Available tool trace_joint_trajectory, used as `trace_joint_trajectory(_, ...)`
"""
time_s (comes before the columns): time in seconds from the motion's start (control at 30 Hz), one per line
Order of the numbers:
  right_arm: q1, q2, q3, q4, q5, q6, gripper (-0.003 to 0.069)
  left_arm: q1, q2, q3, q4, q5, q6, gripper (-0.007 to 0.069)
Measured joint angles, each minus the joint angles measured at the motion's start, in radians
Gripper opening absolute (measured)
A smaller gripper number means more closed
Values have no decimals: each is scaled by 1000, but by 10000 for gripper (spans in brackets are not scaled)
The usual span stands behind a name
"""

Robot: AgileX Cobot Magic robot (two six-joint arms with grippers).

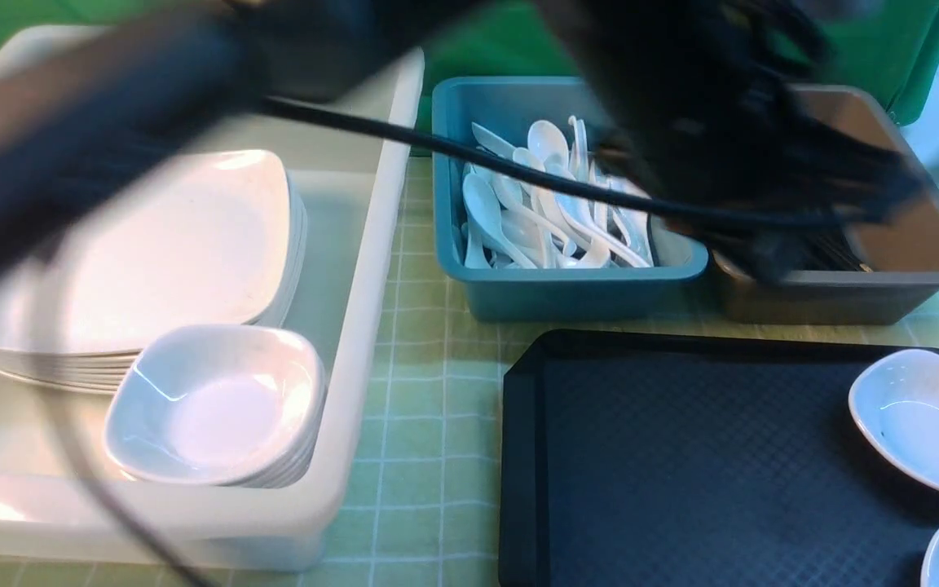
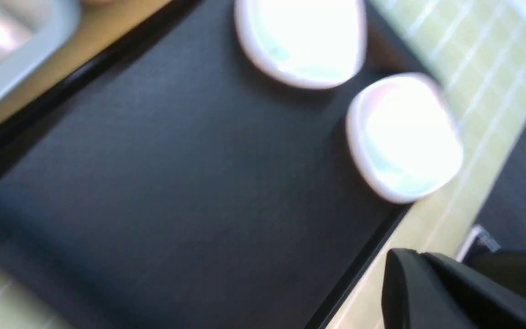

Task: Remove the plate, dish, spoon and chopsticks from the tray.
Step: Use the right arm to grab a small plate from the dinner plate

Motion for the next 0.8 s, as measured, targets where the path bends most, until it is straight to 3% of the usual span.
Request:
trace_joint_trajectory(0.2, 60, 247, 0, -5, -180, -29, 295, 203, -197, 296, 14, 5, 39, -3)
trace_joint_trajectory(0.47, 142, 579, 0, -162, -404, 6, 325, 457, -388, 501, 14, 6, 68, -3)
trace_joint_trajectory(0.63, 142, 731, -20, -320, -439, 140, 358, 504, -433, 520, 13, 7, 84, -3)
trace_joint_trajectory(0.8, 143, 802, -61, -368, -453, 169, 369, 504, -439, 520, -20, 7, 107, -3)
